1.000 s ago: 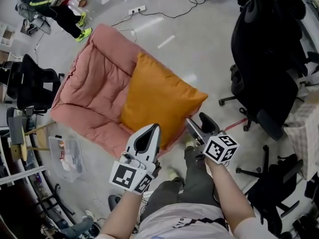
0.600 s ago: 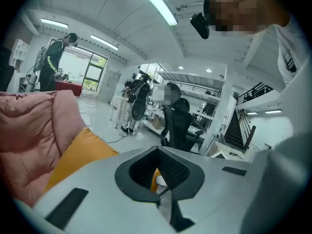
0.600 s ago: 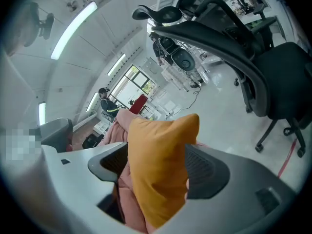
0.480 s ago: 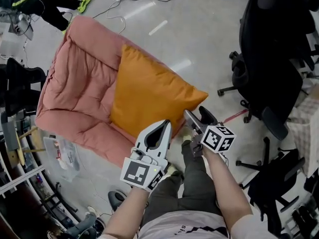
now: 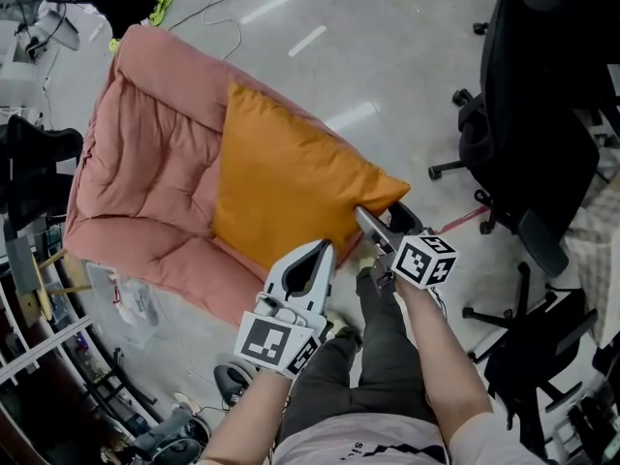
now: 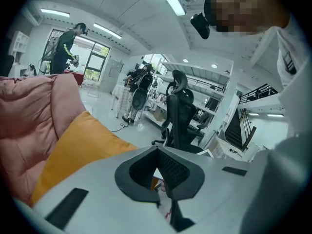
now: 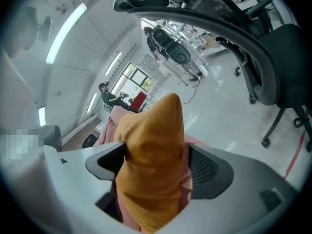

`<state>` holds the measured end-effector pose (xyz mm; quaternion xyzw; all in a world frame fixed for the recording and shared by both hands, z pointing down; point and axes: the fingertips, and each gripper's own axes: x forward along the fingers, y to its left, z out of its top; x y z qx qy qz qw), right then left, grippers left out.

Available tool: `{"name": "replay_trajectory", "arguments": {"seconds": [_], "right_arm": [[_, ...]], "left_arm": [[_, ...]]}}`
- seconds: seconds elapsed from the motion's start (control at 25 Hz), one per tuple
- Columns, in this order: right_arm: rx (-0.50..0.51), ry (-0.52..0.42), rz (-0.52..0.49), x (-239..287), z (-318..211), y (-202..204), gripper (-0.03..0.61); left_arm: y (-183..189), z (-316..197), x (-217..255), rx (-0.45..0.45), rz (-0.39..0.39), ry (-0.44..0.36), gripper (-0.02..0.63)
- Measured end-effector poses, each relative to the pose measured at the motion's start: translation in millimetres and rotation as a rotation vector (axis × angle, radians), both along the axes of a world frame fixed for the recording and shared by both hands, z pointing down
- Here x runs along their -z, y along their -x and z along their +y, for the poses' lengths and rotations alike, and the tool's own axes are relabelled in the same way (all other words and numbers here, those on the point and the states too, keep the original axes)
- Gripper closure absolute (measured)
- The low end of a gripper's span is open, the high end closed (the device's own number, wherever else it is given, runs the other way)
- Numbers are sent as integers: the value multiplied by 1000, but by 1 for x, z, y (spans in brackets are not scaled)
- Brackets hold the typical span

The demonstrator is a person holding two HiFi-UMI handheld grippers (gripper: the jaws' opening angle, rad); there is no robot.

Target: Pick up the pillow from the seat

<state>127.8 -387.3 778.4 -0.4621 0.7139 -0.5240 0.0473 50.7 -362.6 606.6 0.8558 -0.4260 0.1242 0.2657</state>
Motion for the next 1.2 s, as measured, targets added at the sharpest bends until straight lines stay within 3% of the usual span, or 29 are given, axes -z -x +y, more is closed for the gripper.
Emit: {"name": "replay_trajectory", "arguments": {"seconds": [0.28, 0.4, 0.72, 1.2], "right_arm": [[57, -28, -30, 6, -9, 14, 204], [107, -31, -42, 12, -6, 19, 307], [234, -41, -5, 40, 13, 43, 425], [349, -158, -64, 175, 66, 124, 445]], "left_arm": [[7, 2, 0, 24, -12, 4, 604], [14, 4, 4, 35, -14, -8, 604], [41, 25, 23, 70, -6, -40, 604], [110, 78, 96, 151, 23, -127, 604]]}}
